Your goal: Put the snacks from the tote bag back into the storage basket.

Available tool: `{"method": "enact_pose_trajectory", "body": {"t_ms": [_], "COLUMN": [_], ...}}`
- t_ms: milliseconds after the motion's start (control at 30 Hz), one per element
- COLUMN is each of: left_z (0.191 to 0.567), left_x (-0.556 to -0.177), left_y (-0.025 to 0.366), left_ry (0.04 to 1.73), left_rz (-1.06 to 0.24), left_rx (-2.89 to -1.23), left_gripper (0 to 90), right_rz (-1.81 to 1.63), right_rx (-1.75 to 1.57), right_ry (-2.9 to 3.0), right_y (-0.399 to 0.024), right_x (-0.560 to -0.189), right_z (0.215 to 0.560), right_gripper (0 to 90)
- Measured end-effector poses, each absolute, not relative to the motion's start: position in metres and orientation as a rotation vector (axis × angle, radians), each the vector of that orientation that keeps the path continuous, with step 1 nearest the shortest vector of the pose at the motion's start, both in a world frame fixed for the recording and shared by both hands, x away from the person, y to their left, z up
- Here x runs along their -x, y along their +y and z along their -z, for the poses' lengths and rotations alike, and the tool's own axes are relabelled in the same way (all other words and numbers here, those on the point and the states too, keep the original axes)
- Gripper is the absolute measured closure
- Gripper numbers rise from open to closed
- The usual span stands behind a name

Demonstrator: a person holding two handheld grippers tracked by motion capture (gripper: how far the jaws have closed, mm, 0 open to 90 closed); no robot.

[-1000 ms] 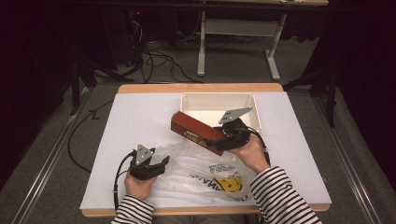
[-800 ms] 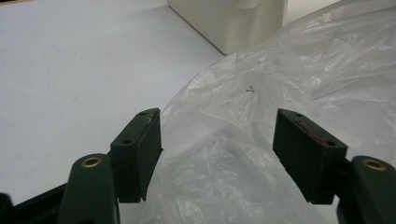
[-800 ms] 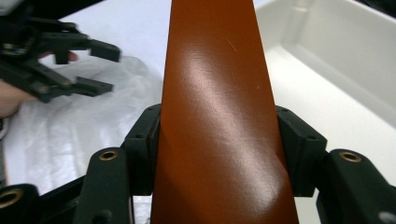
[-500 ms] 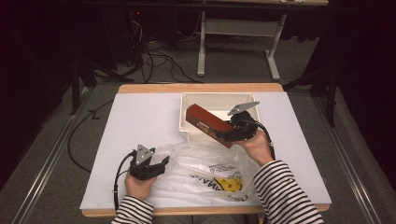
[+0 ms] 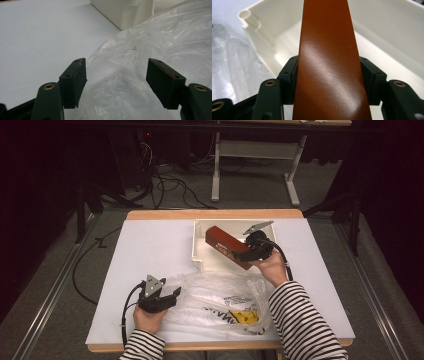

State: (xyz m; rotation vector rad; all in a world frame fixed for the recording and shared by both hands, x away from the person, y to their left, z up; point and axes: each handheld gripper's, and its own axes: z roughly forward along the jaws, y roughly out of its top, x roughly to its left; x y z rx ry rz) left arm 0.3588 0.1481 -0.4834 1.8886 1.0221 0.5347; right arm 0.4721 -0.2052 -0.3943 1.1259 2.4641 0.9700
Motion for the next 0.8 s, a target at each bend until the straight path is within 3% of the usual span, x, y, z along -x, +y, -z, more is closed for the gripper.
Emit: {"method": "enact_pose_trajectory", "body": {"t_ms": [800], "left_z": [0.484], "left_x": [-0.36], "left_y": [0.147], "left_ry": [1.021], "left_rz": [-0.525], "left_rx": [-1.897], "left_gripper": [33.3], "right_rz": [-0.828], "right_rx": [-1.162], "right_ry": [2.501], "right_y": [-0.196], "right_x": [-0.497], "right_z": [0.42], "right_gripper": [42.2]}}
